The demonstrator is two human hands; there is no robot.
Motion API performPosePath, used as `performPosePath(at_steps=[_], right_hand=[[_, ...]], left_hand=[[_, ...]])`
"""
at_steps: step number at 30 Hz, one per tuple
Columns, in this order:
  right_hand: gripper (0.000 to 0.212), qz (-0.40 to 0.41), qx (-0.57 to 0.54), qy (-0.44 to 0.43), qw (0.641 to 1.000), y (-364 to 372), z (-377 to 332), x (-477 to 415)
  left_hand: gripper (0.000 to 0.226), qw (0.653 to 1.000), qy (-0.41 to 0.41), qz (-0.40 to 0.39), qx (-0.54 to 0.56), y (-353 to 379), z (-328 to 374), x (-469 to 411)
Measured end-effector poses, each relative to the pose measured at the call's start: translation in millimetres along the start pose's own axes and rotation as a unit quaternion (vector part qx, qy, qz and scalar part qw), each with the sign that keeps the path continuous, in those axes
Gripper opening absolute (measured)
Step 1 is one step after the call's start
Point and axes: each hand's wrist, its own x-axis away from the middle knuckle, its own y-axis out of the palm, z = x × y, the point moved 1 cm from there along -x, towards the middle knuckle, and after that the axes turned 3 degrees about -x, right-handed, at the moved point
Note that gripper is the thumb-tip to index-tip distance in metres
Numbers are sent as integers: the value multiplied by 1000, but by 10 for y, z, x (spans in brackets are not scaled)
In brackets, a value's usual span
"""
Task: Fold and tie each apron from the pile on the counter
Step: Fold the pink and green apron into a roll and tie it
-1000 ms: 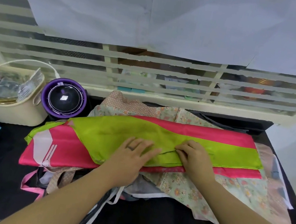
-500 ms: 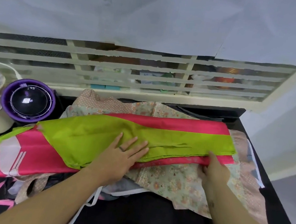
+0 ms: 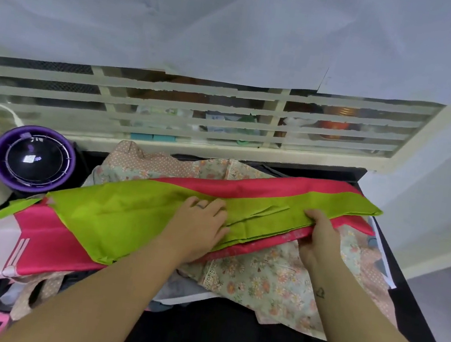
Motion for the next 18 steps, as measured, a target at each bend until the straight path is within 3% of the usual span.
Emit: performPosePath(at_steps=[4,10,13,18], right_hand=[[21,-75,-37,-23,996,43,-166,144],[27,-160,-8,-56,985,198,-314,425],[27,-192,82,-99,973,310,-265,571],[20,-266,268,-181,908,508,-76,827]], left_hand=[[40,998,-30,-53,-23,-14,80,-170],[52,989,-64,-119,66,180,179,-229],[64,986,-59,-142,70,202,217,-277],[67,981,-50,-187,32,146,211,-364]])
